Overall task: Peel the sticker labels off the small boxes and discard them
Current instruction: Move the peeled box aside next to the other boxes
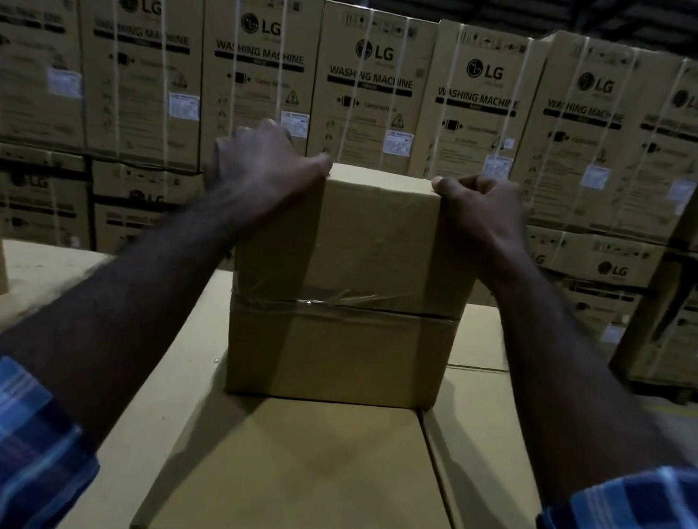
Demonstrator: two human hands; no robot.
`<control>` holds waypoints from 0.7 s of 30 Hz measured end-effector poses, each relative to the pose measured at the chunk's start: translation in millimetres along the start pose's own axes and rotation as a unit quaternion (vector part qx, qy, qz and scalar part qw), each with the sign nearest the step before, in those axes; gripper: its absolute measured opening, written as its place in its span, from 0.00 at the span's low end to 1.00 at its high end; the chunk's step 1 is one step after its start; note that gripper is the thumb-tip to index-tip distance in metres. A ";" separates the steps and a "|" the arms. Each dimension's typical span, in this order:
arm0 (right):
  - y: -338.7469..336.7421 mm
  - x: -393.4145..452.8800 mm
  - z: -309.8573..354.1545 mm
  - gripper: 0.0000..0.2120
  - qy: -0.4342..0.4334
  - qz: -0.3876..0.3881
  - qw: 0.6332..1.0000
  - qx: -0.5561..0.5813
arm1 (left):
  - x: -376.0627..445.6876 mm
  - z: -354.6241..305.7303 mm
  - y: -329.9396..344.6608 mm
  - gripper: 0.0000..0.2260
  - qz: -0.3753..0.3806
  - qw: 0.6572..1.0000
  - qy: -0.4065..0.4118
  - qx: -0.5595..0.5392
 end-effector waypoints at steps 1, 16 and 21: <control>-0.3 1.1 -1.2 0.19 -0.001 0.000 1.000 -0.002 | 0.7 -0.1 1.7 0.23 -0.002 1.000 -0.004 0.000; -6.3 0.7 -3.9 0.14 -0.015 -0.010 1.000 0.000 | 9.2 -6.3 8.4 0.21 -0.017 1.000 -0.018 -0.019; -22.2 7.5 -8.8 0.18 -0.007 -0.027 1.000 0.001 | 10.0 -25.0 14.3 0.21 -0.031 0.999 -0.008 -0.026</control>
Point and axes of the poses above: each hand's wrist, its own x-axis towards the middle knuckle, its own y-axis out of the palm, z = x × y, the point moved 4 cm from there along x, towards the middle knuckle, and after that the axes turned 6 degrees about y, right-handed, at the moved point
